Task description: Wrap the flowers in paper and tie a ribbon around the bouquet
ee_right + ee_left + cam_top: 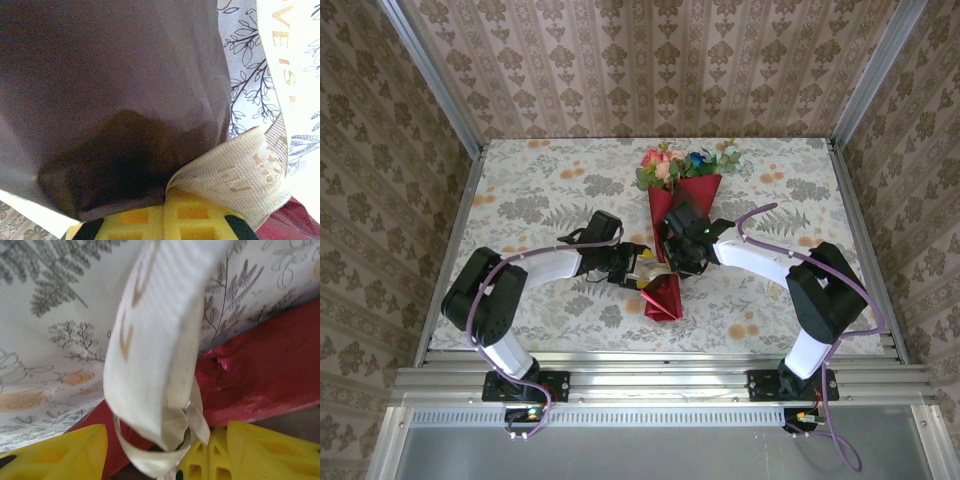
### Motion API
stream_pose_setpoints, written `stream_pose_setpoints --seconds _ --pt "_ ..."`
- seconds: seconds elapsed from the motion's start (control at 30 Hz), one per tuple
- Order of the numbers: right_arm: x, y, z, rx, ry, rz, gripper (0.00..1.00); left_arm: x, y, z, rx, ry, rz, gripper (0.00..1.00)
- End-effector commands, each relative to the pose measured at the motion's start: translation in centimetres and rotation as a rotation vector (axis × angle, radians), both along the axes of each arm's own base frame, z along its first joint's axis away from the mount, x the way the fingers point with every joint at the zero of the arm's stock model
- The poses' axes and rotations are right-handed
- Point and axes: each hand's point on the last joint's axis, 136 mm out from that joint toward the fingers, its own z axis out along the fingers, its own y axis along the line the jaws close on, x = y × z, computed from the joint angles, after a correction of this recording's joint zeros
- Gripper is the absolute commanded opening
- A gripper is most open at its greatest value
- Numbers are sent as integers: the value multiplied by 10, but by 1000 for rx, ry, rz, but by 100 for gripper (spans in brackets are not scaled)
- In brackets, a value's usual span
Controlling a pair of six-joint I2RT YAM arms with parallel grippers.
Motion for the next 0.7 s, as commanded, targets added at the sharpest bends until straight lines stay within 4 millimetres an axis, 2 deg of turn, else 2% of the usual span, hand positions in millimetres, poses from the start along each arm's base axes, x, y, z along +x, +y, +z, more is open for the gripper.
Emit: stream_pose_setpoints --seconds 0.0,0.2,0.47,0.67 --pt "-2 -1 5 27 0 -21 0 13 -10 0 -42 18 37 62" --pt "-3 -2 6 28 -1 -19 0 25 -10 -2 -35 9 58 57" --pt "-7 -4 3 27 4 -11 0 29 -7 1 -35 -8 57 48" --pt "-7 -4 5 33 -3 -12 0 24 -15 -1 -48 1 1 42"
